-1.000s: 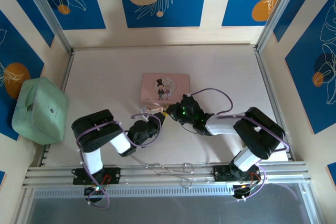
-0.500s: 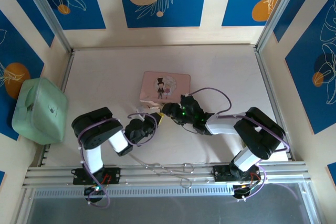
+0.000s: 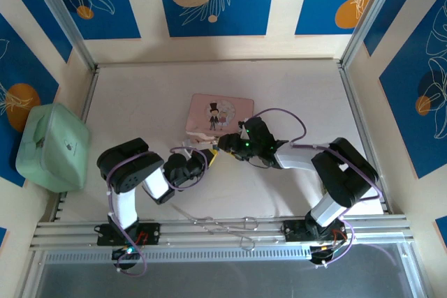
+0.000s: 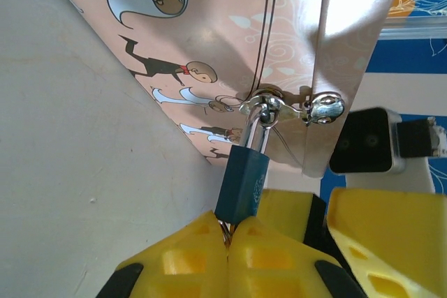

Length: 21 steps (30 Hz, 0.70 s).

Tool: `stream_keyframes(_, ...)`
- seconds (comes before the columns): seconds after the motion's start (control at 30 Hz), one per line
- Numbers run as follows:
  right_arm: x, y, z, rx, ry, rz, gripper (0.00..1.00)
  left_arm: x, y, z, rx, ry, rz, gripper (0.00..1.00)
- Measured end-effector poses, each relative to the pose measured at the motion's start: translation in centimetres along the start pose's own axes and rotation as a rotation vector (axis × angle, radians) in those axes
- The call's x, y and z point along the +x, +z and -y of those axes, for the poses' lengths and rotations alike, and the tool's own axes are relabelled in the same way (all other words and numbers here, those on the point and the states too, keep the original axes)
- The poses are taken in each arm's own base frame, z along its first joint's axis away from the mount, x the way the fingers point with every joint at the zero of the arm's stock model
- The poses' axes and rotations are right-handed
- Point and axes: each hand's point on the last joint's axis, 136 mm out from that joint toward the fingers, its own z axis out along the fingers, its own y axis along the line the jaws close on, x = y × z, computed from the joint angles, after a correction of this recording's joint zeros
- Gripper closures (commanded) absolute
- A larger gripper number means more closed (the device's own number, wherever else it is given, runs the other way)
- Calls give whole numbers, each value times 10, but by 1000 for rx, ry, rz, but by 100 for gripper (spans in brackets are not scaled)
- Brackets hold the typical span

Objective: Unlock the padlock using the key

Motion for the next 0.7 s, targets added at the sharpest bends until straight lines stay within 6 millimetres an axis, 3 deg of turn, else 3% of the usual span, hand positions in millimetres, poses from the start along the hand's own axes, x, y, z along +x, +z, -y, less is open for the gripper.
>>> stream_keyframes(0.2,-11,16,-2,17,-36,22,48,0,-1,0,3,-5,-24,100)
stream_keyframes(0.43,-17,31,-10,6,-66,24,62,-6,-1,2,8,-9,-16,100)
stream_keyframes(0.63,-17,31,-10,-2,-69,27,67,-8,-1,3,10,-13,-25,100)
stream_keyframes(0.7,-17,31,-10,-5,-71,30,74,-9,-1,3,10,-14,-27,100)
